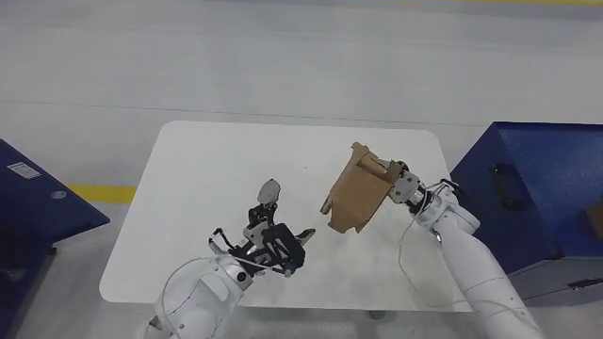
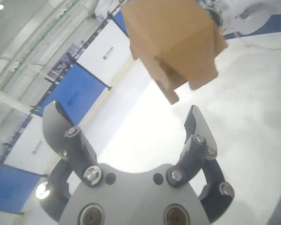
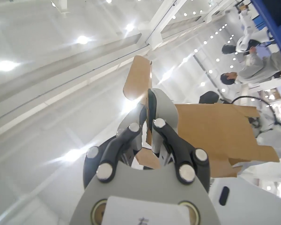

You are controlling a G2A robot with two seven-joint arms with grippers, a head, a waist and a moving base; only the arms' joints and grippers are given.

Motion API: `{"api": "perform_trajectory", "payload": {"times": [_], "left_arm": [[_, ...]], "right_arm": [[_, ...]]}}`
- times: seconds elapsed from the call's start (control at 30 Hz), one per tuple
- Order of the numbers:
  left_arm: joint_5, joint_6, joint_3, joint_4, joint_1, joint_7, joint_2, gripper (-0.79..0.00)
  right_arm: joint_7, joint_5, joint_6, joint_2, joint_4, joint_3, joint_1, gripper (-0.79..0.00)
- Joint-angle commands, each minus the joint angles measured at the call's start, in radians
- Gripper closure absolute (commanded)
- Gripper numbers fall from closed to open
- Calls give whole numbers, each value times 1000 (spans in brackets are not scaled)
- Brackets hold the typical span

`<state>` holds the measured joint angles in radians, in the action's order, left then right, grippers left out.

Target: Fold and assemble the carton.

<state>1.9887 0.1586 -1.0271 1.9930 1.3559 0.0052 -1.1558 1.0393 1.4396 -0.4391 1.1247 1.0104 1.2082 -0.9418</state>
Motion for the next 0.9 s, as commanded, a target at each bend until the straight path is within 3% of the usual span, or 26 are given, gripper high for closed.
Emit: {"api": "perform_trajectory", "payload": {"times": [0.0, 0.1, 0.3, 0.53, 0.87], "left_arm": [[29, -75, 14, -30, 6, 55, -4, -785], [36, -171, 38, -64, 11, 126, -13, -785], [11, -302, 99, -85, -14, 195, -39, -785], [22, -379, 162, -107, -72, 177, -70, -785], [-35, -390, 181, -151, -124, 158, -102, -767]], "right_arm": [[-24, 60, -52, 5, -3, 3, -2, 0], [-66, 127, -112, 15, -4, -3, -2, 0], [-107, 138, -107, 30, 29, -32, -15, 0], [-122, 138, -118, 38, 54, -37, -27, 0], [-122, 141, -144, 43, 79, -25, -48, 0]]}}
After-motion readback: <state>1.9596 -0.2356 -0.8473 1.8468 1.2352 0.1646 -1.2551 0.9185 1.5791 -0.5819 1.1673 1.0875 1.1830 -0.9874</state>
